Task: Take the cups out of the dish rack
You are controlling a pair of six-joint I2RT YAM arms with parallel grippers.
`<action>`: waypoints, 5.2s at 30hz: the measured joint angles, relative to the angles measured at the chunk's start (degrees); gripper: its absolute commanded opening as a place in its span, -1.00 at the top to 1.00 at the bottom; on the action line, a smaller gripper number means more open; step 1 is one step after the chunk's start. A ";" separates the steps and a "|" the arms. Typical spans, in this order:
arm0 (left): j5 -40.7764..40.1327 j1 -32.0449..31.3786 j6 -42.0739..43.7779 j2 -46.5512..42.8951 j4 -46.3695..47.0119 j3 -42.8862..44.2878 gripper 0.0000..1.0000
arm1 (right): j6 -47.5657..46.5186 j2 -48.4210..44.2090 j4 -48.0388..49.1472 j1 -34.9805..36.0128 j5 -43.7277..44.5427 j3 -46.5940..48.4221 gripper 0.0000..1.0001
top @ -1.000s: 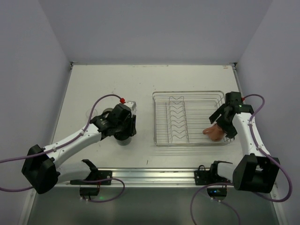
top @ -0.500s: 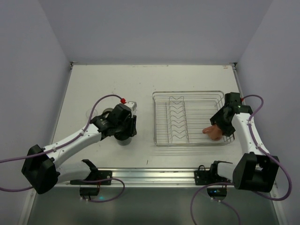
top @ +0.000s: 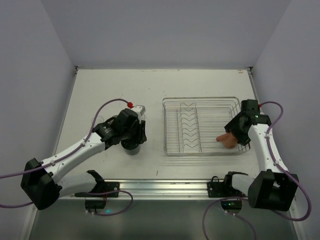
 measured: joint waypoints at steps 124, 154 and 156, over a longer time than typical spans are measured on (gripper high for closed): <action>47.91 0.70 -59.98 30.93 98.60 6.78 1.00 | -4.07 -15.65 15.37 4.42 -66.40 7.96 -0.98; 15.21 35.15 11.87 22.91 -3.17 31.67 1.00 | -14.58 -16.79 0.55 4.66 -45.40 9.14 -0.98; 11.82 35.15 13.75 24.15 -5.53 31.91 1.00 | -14.78 -16.79 0.55 4.66 -44.85 9.11 -0.98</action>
